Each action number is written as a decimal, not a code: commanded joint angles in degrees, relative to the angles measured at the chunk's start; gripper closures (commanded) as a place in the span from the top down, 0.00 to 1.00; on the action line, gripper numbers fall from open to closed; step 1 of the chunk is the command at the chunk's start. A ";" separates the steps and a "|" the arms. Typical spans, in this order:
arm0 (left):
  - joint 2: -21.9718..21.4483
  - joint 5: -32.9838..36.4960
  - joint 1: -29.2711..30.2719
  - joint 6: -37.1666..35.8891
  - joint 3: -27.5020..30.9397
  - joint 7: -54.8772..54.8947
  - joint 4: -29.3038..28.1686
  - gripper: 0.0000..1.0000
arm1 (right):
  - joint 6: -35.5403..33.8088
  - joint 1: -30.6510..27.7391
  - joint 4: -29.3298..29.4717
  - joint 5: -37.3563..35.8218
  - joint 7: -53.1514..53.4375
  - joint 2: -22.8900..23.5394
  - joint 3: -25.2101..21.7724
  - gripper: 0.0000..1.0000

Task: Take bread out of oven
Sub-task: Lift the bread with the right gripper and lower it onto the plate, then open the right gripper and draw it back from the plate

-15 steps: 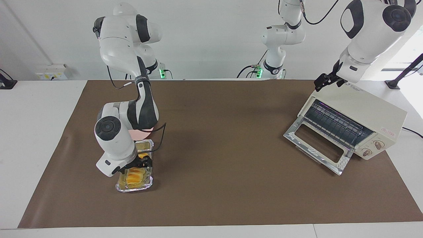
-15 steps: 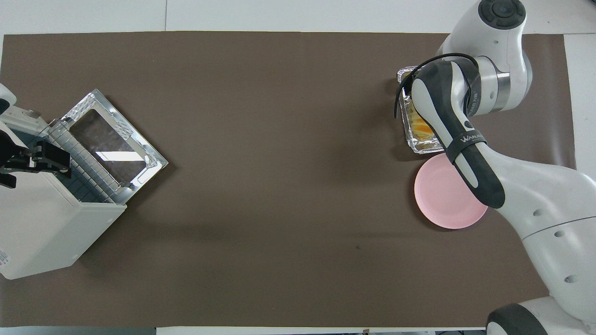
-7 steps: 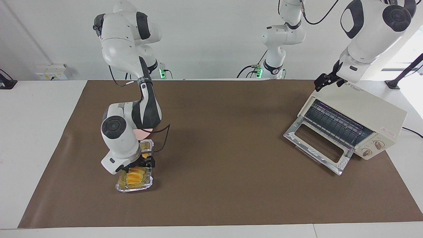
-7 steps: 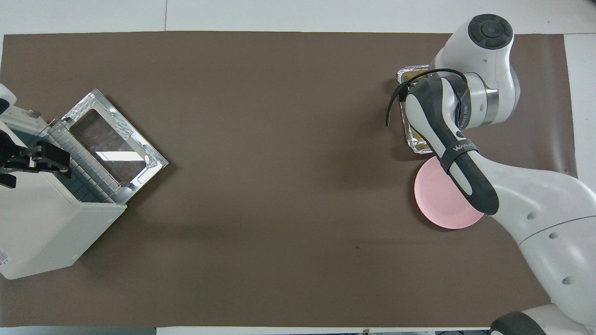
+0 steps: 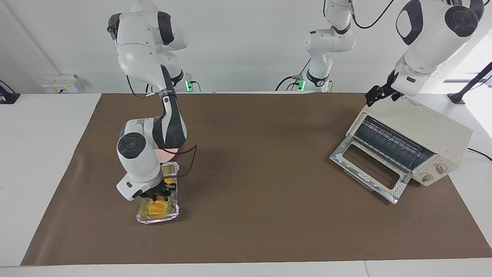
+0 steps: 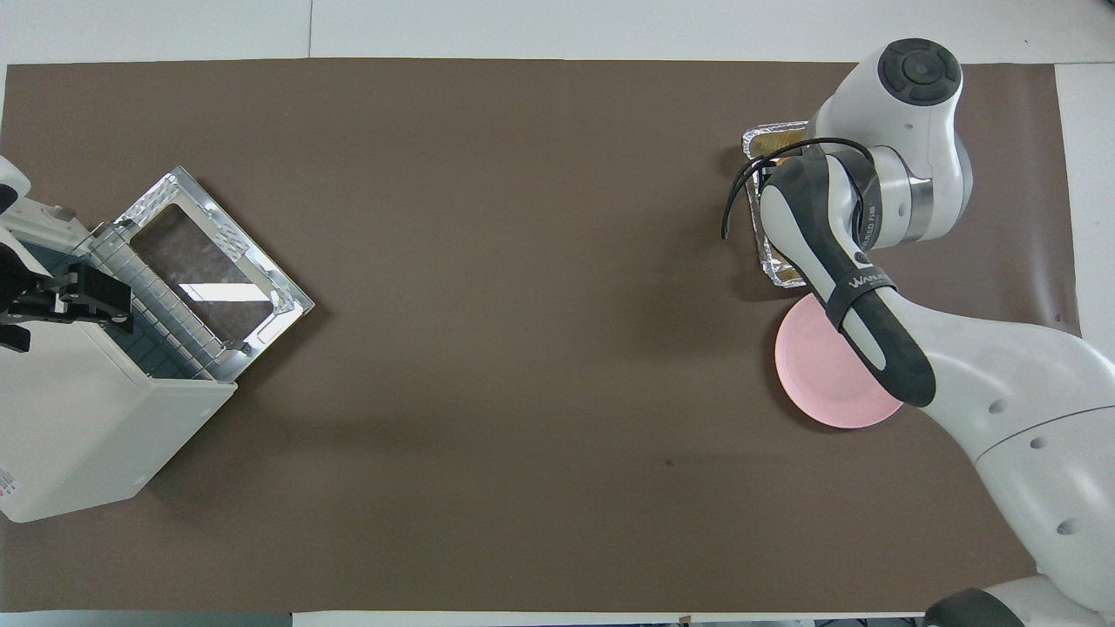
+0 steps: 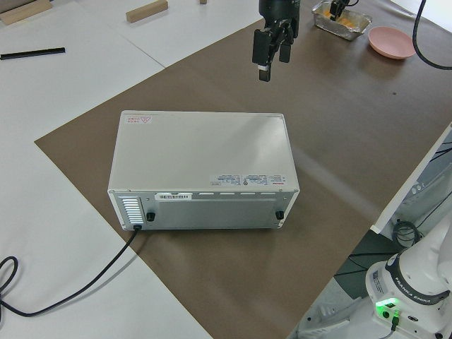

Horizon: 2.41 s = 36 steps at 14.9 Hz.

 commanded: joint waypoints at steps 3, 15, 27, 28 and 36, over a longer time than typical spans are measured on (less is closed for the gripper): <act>-0.99 -0.87 0.70 -0.55 -0.36 0.18 -0.23 1.00 | 0.49 -1.21 -1.51 -0.02 -1.11 -1.76 0.43 0.00; -0.99 -0.87 0.70 -0.55 -0.36 0.18 -0.23 1.00 | -13.33 -1.47 -15.42 3.93 -2.26 -23.95 0.87 0.00; -0.99 -0.87 0.70 -0.55 -0.27 0.09 -0.23 1.00 | 25.78 -3.24 -63.02 4.47 -5.25 -45.53 0.87 0.00; -0.99 -0.87 0.70 -0.47 -0.36 0.18 -0.23 1.00 | 27.11 -3.15 -63.73 4.47 -5.25 -45.01 0.87 0.00; -0.99 -0.87 0.70 -0.55 -0.27 0.18 -0.23 1.00 | 30.64 -3.85 -63.82 4.38 -6.57 -42.45 0.78 0.71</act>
